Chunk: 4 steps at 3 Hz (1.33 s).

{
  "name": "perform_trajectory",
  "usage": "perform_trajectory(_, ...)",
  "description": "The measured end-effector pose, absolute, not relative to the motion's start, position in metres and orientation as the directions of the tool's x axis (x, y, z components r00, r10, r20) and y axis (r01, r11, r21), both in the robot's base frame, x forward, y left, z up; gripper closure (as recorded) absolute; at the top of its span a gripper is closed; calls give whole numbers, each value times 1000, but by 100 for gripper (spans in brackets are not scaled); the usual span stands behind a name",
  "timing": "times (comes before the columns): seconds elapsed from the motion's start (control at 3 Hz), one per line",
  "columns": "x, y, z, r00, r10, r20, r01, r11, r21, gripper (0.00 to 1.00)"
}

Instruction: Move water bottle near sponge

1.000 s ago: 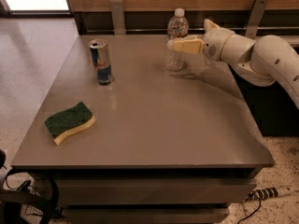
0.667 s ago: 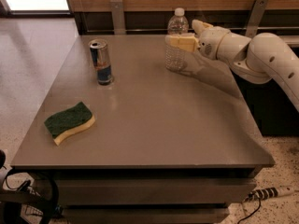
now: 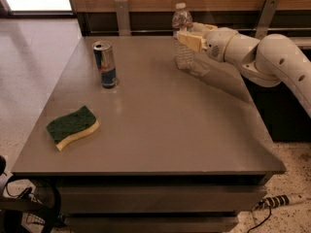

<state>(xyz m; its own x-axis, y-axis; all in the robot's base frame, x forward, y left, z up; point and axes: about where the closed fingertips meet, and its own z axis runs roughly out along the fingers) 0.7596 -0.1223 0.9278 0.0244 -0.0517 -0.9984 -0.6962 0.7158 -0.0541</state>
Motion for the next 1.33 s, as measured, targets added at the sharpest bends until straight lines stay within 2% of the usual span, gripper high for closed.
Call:
perform_trajectory(0.33,760,-117,928,25,-51,-998,-701,711,-53,100)
perform_trajectory(1.33,749,-120,967,109,-7,-994,-699,710,-81,100)
